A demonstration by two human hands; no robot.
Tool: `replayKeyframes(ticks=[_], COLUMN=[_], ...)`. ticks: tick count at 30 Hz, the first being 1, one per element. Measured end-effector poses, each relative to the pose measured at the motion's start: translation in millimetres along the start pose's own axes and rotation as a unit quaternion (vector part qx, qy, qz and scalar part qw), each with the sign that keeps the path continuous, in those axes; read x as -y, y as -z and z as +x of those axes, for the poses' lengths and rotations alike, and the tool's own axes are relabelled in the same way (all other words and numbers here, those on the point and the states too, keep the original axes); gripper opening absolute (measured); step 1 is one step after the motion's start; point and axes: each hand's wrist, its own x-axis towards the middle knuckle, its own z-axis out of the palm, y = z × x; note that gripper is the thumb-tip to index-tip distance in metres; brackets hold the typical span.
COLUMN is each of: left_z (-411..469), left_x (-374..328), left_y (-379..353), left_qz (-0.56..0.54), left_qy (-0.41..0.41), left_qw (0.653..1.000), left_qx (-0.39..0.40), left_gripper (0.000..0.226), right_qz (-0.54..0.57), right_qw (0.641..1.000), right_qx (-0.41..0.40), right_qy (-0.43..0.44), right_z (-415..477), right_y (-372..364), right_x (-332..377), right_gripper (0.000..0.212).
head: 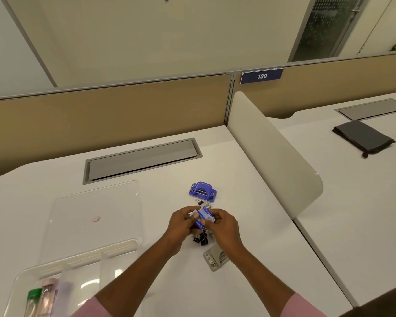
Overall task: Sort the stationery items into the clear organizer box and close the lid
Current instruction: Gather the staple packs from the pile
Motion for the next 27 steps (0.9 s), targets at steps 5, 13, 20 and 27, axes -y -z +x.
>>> replayKeyframes(ticks=[5,13,20,27], left_z=[-10.6,-22.8,-29.9,-24.5], left_x=[0.6,6.7,12.3,16.1], left_y=[-5.2,-9.5,-13.0,-13.3], left_qz=[-0.004,0.028,0.032,0.062], left_qy=[0.016,0.022,0.033,0.039], left_qw=[1.0,0.999,0.997,0.996], left_qx=[0.005,0.022,0.055,0.051], left_gripper=[0.032,0.034,0.031,0.018], right_qz=[-0.009,-0.029,-0.032,-0.057], right_qw=[1.0,1.0,0.999,0.998], right_qx=[0.004,0.001,0.012,0.033], right_qy=[0.005,-0.007,-0.023,-0.02], right_z=[-9.9,-23.4,-32.3,-29.2], right_y=[-1.9,-2.1,2.3,2.2], right_x=[-1.7,-7.9,-12.1,-14.2], right_gripper=[0.023,0.025,0.025,0.034])
